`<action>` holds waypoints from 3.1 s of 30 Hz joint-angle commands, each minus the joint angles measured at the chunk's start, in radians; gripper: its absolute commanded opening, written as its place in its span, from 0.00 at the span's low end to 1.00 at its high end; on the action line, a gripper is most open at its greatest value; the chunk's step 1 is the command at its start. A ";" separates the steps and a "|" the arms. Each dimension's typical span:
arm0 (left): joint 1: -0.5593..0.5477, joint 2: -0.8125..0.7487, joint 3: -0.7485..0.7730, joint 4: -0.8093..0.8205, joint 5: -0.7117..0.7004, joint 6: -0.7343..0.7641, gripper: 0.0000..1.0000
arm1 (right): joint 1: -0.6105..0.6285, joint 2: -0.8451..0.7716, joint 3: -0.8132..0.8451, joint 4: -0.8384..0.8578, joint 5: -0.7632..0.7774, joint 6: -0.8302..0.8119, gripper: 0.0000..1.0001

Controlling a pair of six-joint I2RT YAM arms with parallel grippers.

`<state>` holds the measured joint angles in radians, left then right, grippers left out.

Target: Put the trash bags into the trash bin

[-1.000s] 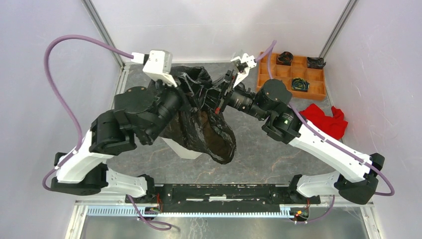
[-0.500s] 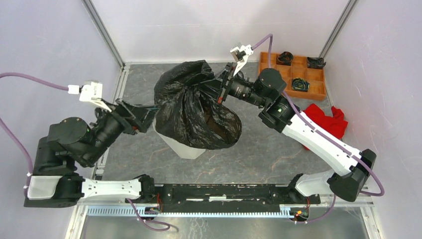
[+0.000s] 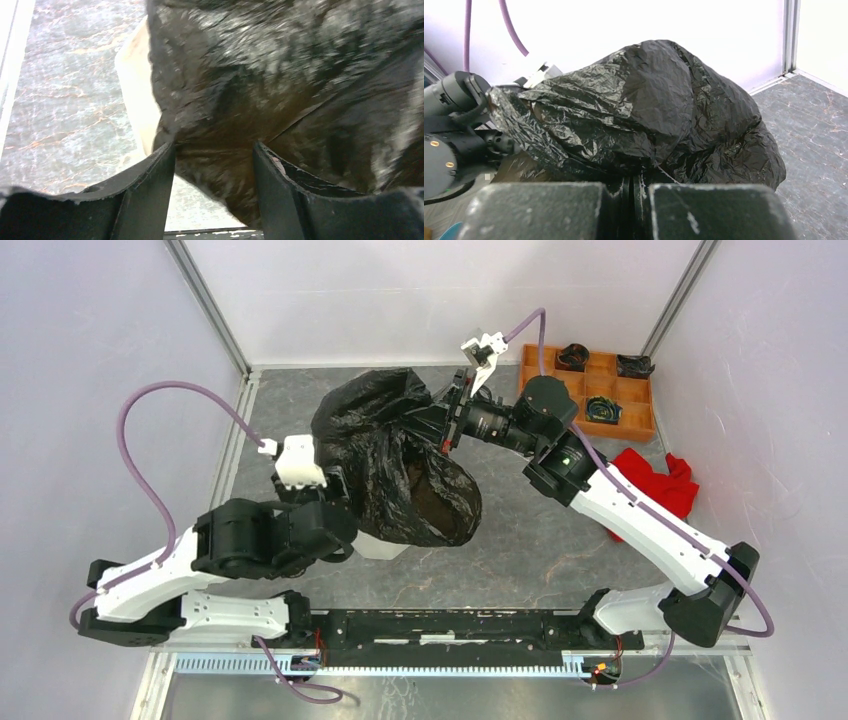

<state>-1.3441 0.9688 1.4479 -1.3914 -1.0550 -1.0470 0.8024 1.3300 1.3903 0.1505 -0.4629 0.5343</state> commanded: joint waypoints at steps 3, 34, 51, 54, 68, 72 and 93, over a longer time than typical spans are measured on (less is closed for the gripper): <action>0.008 -0.138 -0.128 -0.074 -0.096 -0.259 0.73 | -0.008 -0.047 -0.014 0.006 0.002 -0.031 0.01; 0.010 0.018 -0.285 0.762 0.276 -0.004 0.45 | -0.131 0.024 0.125 -0.284 -0.108 -0.170 0.01; 0.010 -0.058 -0.166 0.612 0.355 0.267 1.00 | -0.162 -0.156 -0.129 -0.471 0.072 -0.294 0.01; 0.010 -0.059 -0.104 0.618 0.398 0.304 1.00 | -0.161 -0.165 -0.122 -0.449 0.042 -0.270 0.01; 0.012 0.158 0.098 0.716 0.370 0.438 1.00 | -0.161 -0.214 -0.061 -0.368 -0.015 -0.154 0.03; 0.019 0.203 0.101 0.738 0.446 0.446 0.94 | -0.161 -0.238 -0.067 -0.325 -0.013 -0.113 0.08; 0.099 0.066 -0.069 0.720 0.339 0.374 0.02 | -0.162 -0.368 0.059 -0.626 0.070 -0.299 0.98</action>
<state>-1.2526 1.0683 1.4078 -0.6853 -0.7010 -0.6357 0.6449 0.9989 1.3434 -0.4160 -0.4381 0.3092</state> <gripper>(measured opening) 0.030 0.979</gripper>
